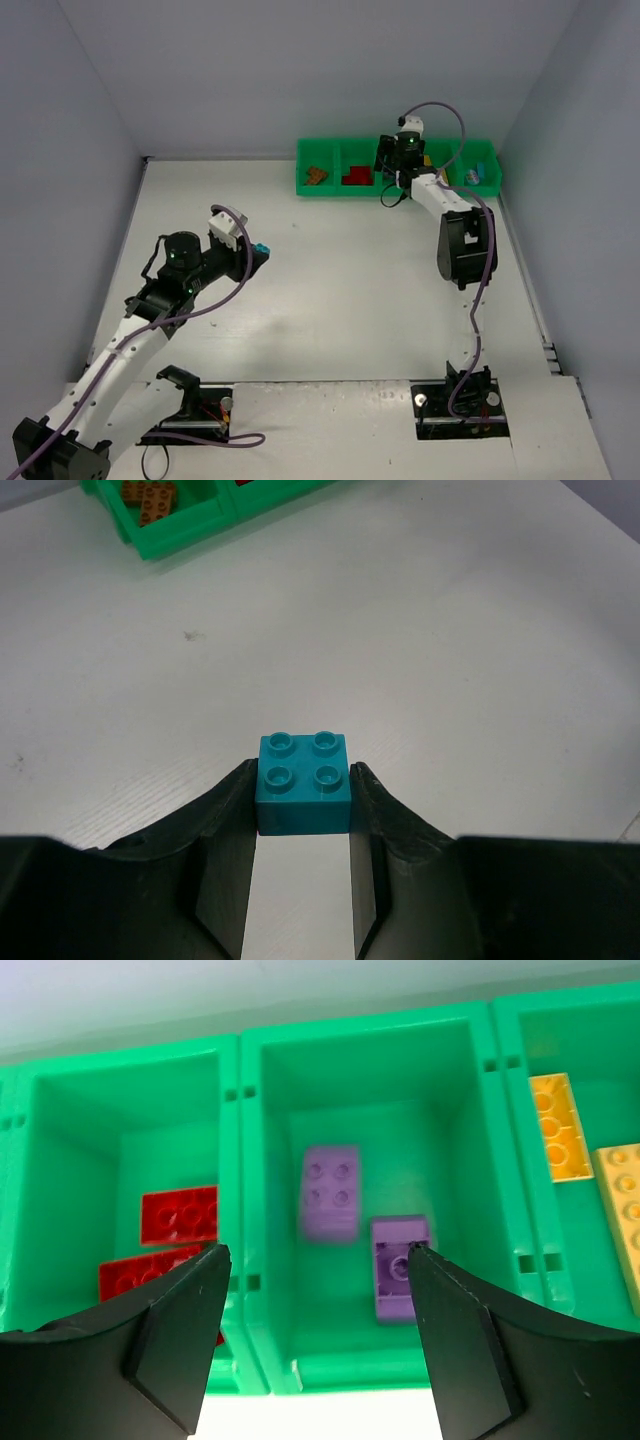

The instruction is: Sort the legos into containers by color

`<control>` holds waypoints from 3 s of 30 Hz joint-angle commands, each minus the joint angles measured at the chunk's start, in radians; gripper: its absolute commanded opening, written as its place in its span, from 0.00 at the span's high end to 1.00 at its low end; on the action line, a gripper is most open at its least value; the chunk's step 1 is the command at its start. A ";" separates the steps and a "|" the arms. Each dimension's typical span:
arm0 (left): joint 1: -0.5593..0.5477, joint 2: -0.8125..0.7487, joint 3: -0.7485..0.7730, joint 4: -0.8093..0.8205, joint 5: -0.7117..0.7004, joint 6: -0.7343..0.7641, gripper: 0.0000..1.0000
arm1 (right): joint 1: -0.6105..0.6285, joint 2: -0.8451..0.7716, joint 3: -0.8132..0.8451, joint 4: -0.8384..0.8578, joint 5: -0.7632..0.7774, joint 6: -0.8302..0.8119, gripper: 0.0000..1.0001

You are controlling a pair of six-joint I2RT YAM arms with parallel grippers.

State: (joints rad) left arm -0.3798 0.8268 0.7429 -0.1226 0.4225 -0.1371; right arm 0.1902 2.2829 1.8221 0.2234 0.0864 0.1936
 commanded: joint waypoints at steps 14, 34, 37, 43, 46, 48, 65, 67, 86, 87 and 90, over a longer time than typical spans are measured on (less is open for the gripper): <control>0.001 0.225 0.045 0.311 0.206 0.372 0.96 | 0.103 -0.580 -0.421 0.002 -0.552 0.064 0.32; -0.110 0.285 0.065 0.448 0.193 0.530 0.96 | 0.371 -0.714 -0.491 -0.029 -0.761 0.176 0.29; -0.126 0.290 0.069 0.454 0.171 0.530 0.96 | 0.397 -0.701 -0.488 -0.030 -0.763 0.179 0.29; -0.137 0.302 0.076 0.480 0.125 0.522 0.96 | 0.417 -0.704 -0.509 -0.030 -0.763 0.182 0.29; -0.137 0.308 0.081 0.489 0.114 0.513 0.96 | 0.422 -0.706 -0.523 -0.032 -0.767 0.179 0.30; -0.137 0.308 0.084 0.492 0.107 0.511 0.96 | 0.423 -0.708 -0.538 -0.032 -0.769 0.176 0.30; -0.140 0.337 0.081 0.508 0.128 0.495 0.96 | 0.451 -0.623 -0.518 -0.041 -0.777 0.126 0.74; -0.142 0.344 0.079 0.514 0.121 0.496 0.96 | 0.451 -0.617 -0.517 -0.048 -0.778 0.119 0.93; -0.140 0.242 0.035 0.391 -0.307 0.053 0.08 | -0.009 -0.547 -0.557 0.007 -0.092 0.109 1.00; -0.140 0.213 0.029 0.342 -0.367 0.024 0.08 | -0.035 -0.515 -0.525 0.019 -0.052 0.098 1.00; -0.140 0.160 0.010 0.226 -0.419 -0.062 0.08 | -0.132 -0.433 -0.446 0.027 0.071 0.040 1.00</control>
State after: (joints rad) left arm -0.5171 1.0496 0.7532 0.1947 0.1162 -0.0559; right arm 0.1089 1.8046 1.2854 0.1631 -0.0460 0.2680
